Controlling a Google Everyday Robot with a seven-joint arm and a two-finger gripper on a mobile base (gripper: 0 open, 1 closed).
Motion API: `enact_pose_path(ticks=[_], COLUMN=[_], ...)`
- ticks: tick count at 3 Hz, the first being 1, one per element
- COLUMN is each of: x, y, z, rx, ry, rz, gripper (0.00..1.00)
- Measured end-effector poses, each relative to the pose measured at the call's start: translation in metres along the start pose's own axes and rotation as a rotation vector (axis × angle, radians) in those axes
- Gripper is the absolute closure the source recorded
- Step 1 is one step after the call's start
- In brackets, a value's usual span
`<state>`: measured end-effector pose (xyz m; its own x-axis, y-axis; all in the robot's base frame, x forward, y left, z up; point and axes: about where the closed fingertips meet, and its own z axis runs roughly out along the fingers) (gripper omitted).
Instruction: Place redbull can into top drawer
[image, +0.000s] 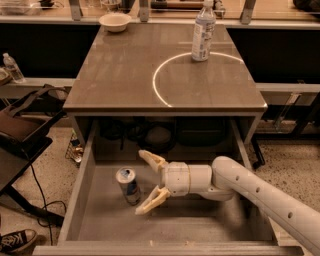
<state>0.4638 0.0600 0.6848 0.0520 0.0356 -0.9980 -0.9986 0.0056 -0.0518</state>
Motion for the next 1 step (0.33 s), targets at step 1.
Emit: enact_pose_path(ticks=[1], x=[0.0], y=[0.0], z=[0.0001], rx=[0.0], ry=[0.0], rz=[0.0], gripper=[0.0])
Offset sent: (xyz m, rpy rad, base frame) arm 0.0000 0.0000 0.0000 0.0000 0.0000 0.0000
